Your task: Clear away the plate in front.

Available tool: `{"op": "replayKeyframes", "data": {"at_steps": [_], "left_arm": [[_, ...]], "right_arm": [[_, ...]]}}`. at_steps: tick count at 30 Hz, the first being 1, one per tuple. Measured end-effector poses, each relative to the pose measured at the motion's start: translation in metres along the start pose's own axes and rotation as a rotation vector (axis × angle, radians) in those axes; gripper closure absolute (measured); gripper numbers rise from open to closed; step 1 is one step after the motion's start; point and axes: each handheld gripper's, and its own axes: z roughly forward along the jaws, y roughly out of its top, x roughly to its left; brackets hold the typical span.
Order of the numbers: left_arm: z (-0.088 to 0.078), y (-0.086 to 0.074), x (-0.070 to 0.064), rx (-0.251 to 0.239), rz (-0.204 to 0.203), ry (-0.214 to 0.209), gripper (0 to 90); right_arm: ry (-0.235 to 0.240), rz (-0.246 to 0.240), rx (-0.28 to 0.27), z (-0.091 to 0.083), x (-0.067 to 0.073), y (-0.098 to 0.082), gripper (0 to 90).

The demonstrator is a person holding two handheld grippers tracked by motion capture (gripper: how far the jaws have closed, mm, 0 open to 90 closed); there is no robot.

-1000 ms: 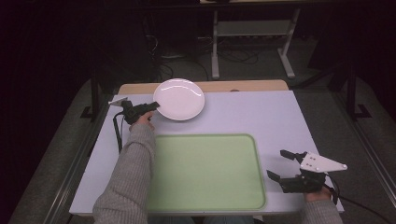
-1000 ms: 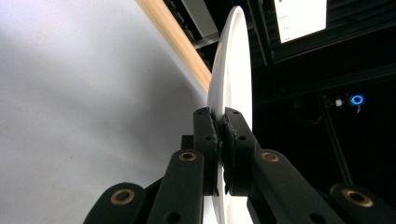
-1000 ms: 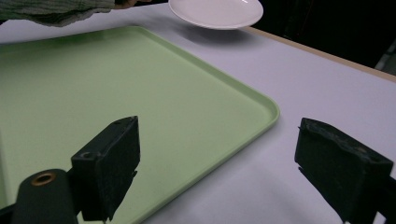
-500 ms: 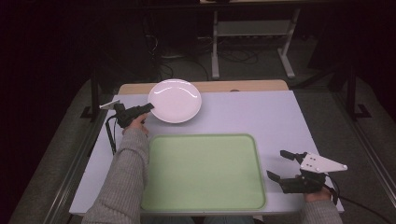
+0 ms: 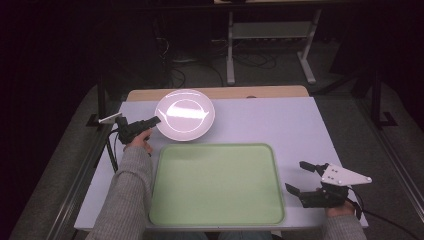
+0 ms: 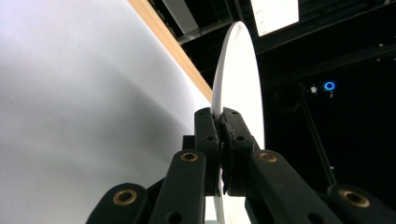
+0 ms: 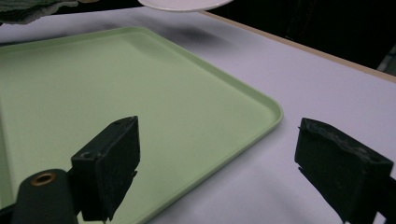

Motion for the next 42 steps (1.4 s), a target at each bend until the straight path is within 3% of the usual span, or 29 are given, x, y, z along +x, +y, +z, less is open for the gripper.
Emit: {"op": "replayKeyframes", "data": {"at_steps": [5,9,19,20,32,42], "left_arm": [[-0.003,-0.008,-0.002,0.023,0.005,-0.002,87.9],[-0.008,-0.019,-0.002,0.055,0.032,0.006,87.7],[-0.015,-0.031,-0.002,0.081,0.055,0.019,87.6],[-0.015,-0.033,-0.002,0.102,0.067,0.024,87.6],[-0.015,-0.05,-0.003,0.145,0.097,0.043,87.4],[-0.016,-0.061,-0.011,0.196,0.144,0.025,87.4]], "right_arm": [[-0.002,0.001,0.0,0.0,0.0,0.0,13.5],[-0.003,0.002,-0.001,0.0,0.0,0.0,13.4],[-0.004,0.005,-0.002,0.0,0.001,0.0,13.4],[-0.004,0.005,-0.002,0.0,0.001,0.0,13.4],[-0.007,0.008,0.0,0.001,0.001,0.0,13.4],[-0.006,0.011,0.0,0.0,0.001,0.0,13.4]]}}
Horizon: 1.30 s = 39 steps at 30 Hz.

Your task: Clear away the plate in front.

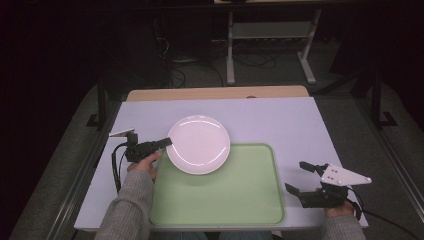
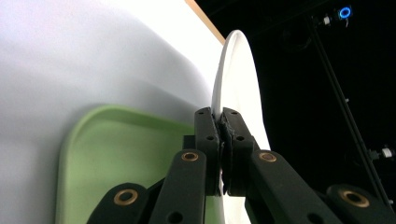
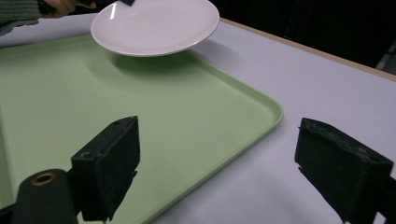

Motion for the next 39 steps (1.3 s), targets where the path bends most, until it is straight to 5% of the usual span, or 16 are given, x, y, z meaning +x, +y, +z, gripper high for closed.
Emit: {"op": "replayKeyframes", "data": {"at_steps": [19,39], "left_arm": [[0.013,-0.03,-0.005,0.086,0.029,-0.015,87.2],[0.002,-0.047,-0.017,0.171,0.114,0.063,87.4]], "right_arm": [[0.005,-0.008,0.001,0.001,0.002,0.001,13.4],[0.005,-0.018,0.002,0.001,0.005,0.002,13.4]]}}
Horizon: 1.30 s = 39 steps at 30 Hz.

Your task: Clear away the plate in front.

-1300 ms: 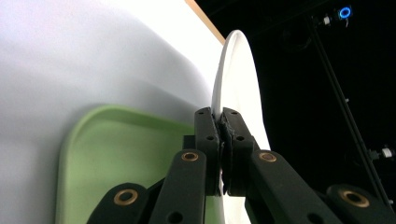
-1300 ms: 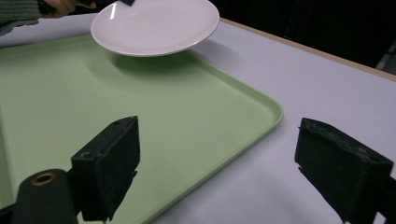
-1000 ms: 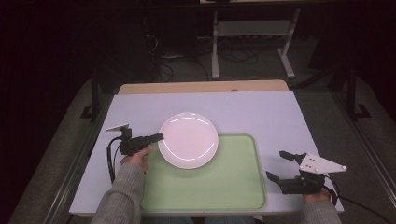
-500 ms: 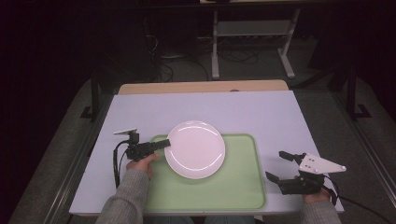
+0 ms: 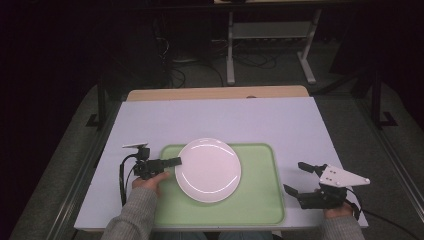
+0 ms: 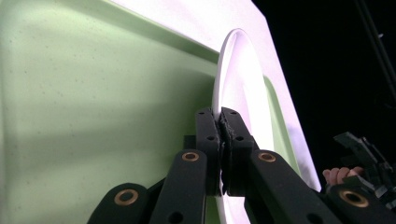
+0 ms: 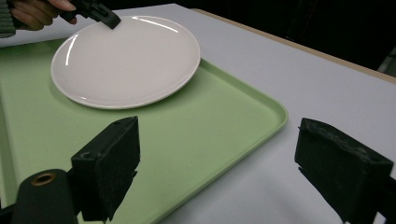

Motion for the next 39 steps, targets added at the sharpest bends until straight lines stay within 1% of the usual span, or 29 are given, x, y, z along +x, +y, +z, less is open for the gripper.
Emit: {"op": "replayKeyframes", "data": {"at_steps": [1,2,3,6,8,12,16,18,20,23,24,26,30,31,37,39], "left_arm": [[0.0,-0.001,-0.002,0.009,0.002,0.004,87.4],[-0.001,-0.003,-0.004,0.015,0.019,0.012,87.1],[-0.001,-0.003,-0.004,0.015,0.019,0.012,86.9],[0.001,-0.006,-0.007,0.046,0.057,0.046,86.0],[0.002,-0.008,-0.008,0.06,0.068,0.047,85.3],[0.002,-0.012,-0.008,0.06,0.071,0.043,84.8],[0.003,-0.015,-0.007,0.084,0.094,0.055,83.7],[0.003,-0.015,-0.006,0.084,0.1,0.057,83.5],[0.003,-0.017,-0.006,0.087,0.107,0.067,82.8],[0.002,-0.018,-0.008,0.091,0.131,0.084,81.9],[0.002,-0.019,-0.008,0.089,0.13,0.081,81.8],[0.003,-0.019,-0.008,0.096,0.138,0.094,81.3],[0.004,-0.02,-0.009,0.101,0.142,0.105,80.6],[0.004,-0.02,-0.01,0.105,0.15,0.112,80.0],[0.005,-0.021,-0.011,0.112,0.156,0.124,79.4],[0.006,-0.022,-0.012,0.12,0.176,0.137,78.7]], "right_arm": [[0.0,0.0,0.0,0.0,0.0,0.0,13.4],[0.001,-0.004,0.0,0.0,0.001,0.0,13.4],[0.001,-0.004,0.0,0.0,0.001,0.0,13.4],[0.0,-0.01,-0.003,0.0,0.002,0.001,13.4],[0.0,-0.012,-0.004,0.0,0.003,0.002,13.4],[0.001,-0.012,-0.001,0.0,0.004,0.002,13.4],[-0.001,-0.015,0.004,0.002,0.004,0.002,13.4],[-0.002,-0.014,0.004,0.002,0.004,0.002,13.4],[-0.003,-0.014,0.004,0.001,0.004,0.002,13.4],[-0.002,-0.013,0.007,0.002,0.004,0.002,13.4],[-0.002,-0.013,0.012,0.003,0.004,0.002,13.4],[-0.004,-0.013,0.007,0.003,0.004,0.002,13.4],[-0.006,-0.012,0.005,0.002,0.004,0.002,13.4],[-0.007,-0.012,0.005,0.002,0.004,0.002,13.4],[-0.005,-0.011,0.007,0.003,0.004,0.002,13.4],[-0.004,-0.013,0.008,0.003,0.004,0.002,13.4]]}}
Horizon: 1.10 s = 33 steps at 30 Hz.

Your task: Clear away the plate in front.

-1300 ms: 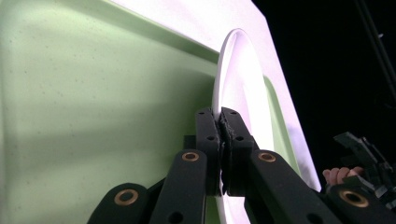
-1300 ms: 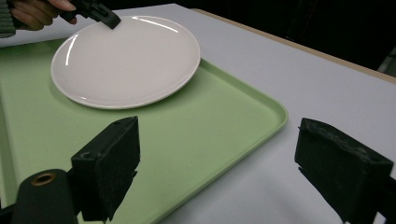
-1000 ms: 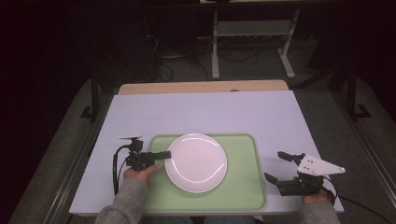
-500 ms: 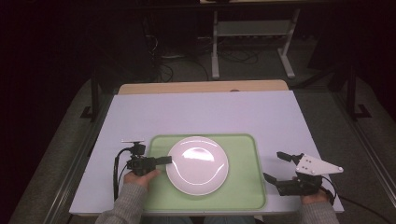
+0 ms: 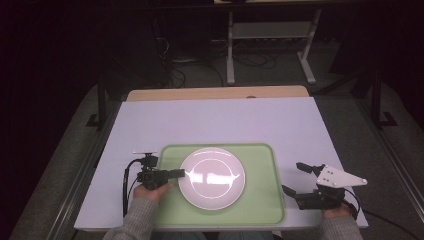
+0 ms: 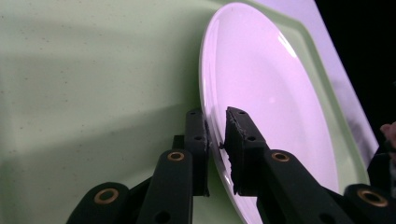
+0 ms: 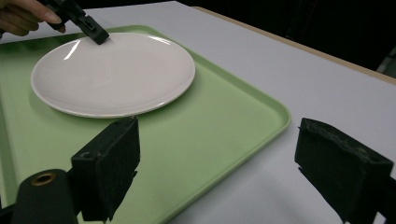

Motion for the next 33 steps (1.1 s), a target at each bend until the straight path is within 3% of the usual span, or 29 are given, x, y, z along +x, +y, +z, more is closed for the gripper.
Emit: {"op": "replayKeyframes", "data": {"at_steps": [10,16,29,33], "left_arm": [[0.002,-0.0022,0.0004,0.012,0.004,0.008,77.6],[0.0034,-0.0071,0.004,0.012,-0.015,0.002,77.0],[0.0031,-0.0095,0.0024,0.002,0.001,0.006,76.1],[0.0015,-0.0097,0.0014,0.004,0.027,0.016,74.8]], "right_arm": [[0.001,0.002,0.004,0.0004,0.0003,0.0,13.5],[0.0,-0.001,0.0,0.0004,0.0001,0.0002,13.4],[0.002,-0.002,0.004,0.0018,0.0006,0.0006,13.4],[0.003,-0.002,0.007,0.0025,0.0006,0.0005,13.4]]}}
